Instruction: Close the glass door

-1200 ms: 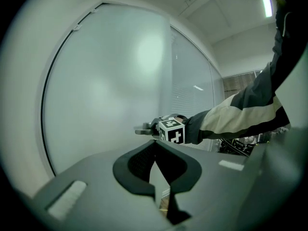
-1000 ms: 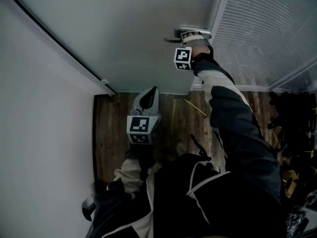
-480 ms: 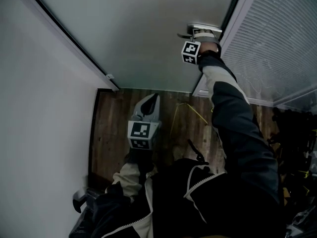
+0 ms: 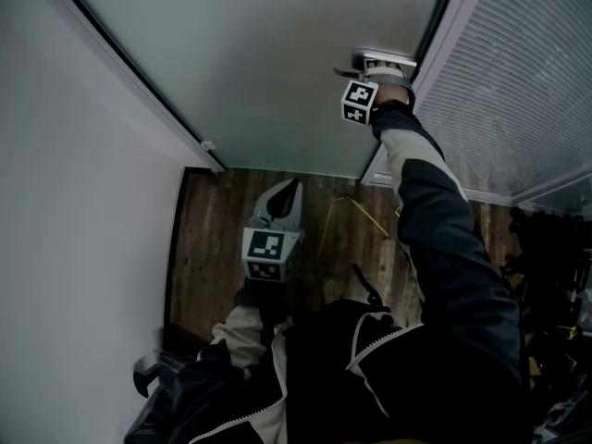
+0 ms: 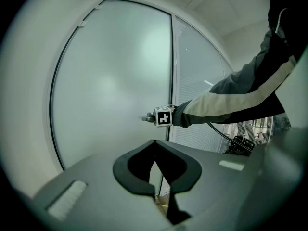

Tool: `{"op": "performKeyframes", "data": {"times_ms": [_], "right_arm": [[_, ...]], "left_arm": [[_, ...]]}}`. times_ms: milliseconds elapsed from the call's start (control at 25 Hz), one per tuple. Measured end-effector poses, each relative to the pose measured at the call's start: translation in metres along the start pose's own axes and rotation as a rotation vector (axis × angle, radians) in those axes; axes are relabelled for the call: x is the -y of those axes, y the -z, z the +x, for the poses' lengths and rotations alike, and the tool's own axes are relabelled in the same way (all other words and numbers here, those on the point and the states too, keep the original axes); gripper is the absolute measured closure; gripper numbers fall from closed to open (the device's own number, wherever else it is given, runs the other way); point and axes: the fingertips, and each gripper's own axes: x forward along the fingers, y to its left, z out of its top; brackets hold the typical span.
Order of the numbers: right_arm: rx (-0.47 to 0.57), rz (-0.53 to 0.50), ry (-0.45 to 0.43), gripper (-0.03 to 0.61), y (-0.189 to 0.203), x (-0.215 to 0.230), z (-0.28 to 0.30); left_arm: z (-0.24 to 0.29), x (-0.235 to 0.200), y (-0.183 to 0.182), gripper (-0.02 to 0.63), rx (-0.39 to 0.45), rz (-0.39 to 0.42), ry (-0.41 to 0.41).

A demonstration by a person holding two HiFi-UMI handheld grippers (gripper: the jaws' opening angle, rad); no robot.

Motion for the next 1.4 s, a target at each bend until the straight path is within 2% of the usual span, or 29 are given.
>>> {"op": "performKeyframes", "data": {"times_ms": [120, 240, 280, 400, 480, 560, 640, 720, 1040, 1160, 1400], "right_arm": [[0.038, 0.109, -0.028, 0.289, 0.0, -0.005, -0.01], [0.14, 0.38, -0.029, 0.288, 0.005, -0.011, -0.05], [0.192, 0.505, -0.036, 0.313, 0.007, -0.015, -0.07], [0.406, 0.97, -0.113, 0.455, 0.008, -0.031, -0.141], [0.527, 1.235, -0.162, 0.556, 0.008, -0.045, -0.192], [0.591, 1.404, -0.172, 0.574, 0.011, -0.058, -0.239], [0.626, 1.52, -0.18, 0.574, 0.011, -0.075, -0.281], [0.634, 1.562, -0.175, 0.574, 0.007, -0.089, -0.314], [0.546, 1.482, -0.037, 0.577, 0.024, -0.095, -0.359], [0.529, 1.513, -0.043, 0.577, 0.028, -0.1, -0.366], [0.548, 1.513, -0.047, 0.577, 0.022, -0.098, -0.373]], "left_arm": [[-0.005, -0.004, 0.001, 0.611, 0.005, -0.018, -0.004], [-0.01, -0.008, -0.002, 0.611, 0.033, -0.036, 0.001], [-0.009, -0.011, -0.002, 0.611, 0.04, -0.049, 0.005], [-0.004, -0.018, -0.005, 0.611, 0.053, -0.086, 0.019], [-0.001, -0.02, -0.012, 0.611, 0.072, -0.098, 0.035], [0.002, -0.021, -0.021, 0.611, 0.101, -0.085, 0.041], [0.0, -0.018, -0.021, 0.611, 0.111, -0.082, 0.054], [-0.003, -0.013, -0.019, 0.611, 0.114, -0.095, 0.074], [0.002, 0.03, -0.031, 0.611, 0.133, -0.086, 0.18], [-0.003, 0.041, -0.036, 0.611, 0.135, -0.066, 0.197], [-0.006, 0.045, -0.041, 0.611, 0.127, -0.042, 0.207]]}}
